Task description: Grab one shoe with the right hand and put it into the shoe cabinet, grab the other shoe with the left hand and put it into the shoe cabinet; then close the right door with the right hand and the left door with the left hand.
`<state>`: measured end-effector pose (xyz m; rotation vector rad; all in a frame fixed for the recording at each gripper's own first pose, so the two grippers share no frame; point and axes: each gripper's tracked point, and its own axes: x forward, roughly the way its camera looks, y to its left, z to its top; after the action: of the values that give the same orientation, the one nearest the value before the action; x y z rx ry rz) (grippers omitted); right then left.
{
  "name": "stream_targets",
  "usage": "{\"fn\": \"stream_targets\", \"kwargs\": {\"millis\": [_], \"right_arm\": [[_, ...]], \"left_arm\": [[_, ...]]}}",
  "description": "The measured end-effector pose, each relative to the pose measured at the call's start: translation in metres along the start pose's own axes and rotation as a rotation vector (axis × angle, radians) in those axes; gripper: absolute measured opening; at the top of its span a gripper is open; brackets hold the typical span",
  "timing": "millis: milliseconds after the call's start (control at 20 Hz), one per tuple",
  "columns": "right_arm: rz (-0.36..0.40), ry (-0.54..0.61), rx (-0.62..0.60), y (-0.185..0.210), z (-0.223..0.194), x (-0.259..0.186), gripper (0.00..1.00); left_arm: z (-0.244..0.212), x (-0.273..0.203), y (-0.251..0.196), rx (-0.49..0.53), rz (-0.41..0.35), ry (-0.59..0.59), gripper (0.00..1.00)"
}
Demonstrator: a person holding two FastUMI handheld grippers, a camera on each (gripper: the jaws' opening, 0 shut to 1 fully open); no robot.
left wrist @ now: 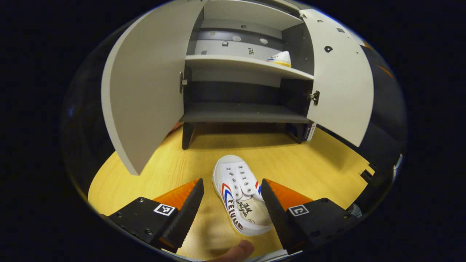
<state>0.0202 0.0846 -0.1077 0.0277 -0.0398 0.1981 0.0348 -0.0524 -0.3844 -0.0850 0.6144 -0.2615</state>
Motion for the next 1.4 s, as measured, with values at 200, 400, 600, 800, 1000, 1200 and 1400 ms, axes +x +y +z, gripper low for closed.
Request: {"fn": "stream_targets", "kwargs": {"millis": [200,400,600,800,1000,1200,1400], "right_arm": [[0.020,-0.002,-0.003,0.006,-0.003,-0.005,0.98],[0.033,-0.004,-0.024,0.011,-0.005,-0.008,0.98],[0.038,0.013,-0.027,0.011,-0.014,-0.006,0.98],[0.010,0.023,-0.027,0.000,-0.018,-0.010,0.98],[-0.006,0.018,-0.020,-0.010,-0.019,-0.022,0.98],[-0.004,0.014,-0.036,-0.017,-0.020,-0.033,0.98],[-0.014,0.017,-0.048,-0.026,-0.021,-0.038,0.98]], "left_arm": [[-0.029,0.021,0.006,-0.039,-0.006,0.122,0.96],[-0.036,0.032,0.007,-0.068,-0.044,0.165,0.93],[-0.041,0.044,0.013,-0.089,-0.071,0.198,0.81],[-0.040,0.045,0.007,-0.086,-0.109,0.194,0.50],[-0.037,0.042,0.011,-0.077,-0.083,0.192,0.36],[-0.033,0.043,0.015,-0.082,-0.019,0.179,0.09],[-0.029,0.023,0.007,-0.070,-0.010,0.166,0.02]]}}
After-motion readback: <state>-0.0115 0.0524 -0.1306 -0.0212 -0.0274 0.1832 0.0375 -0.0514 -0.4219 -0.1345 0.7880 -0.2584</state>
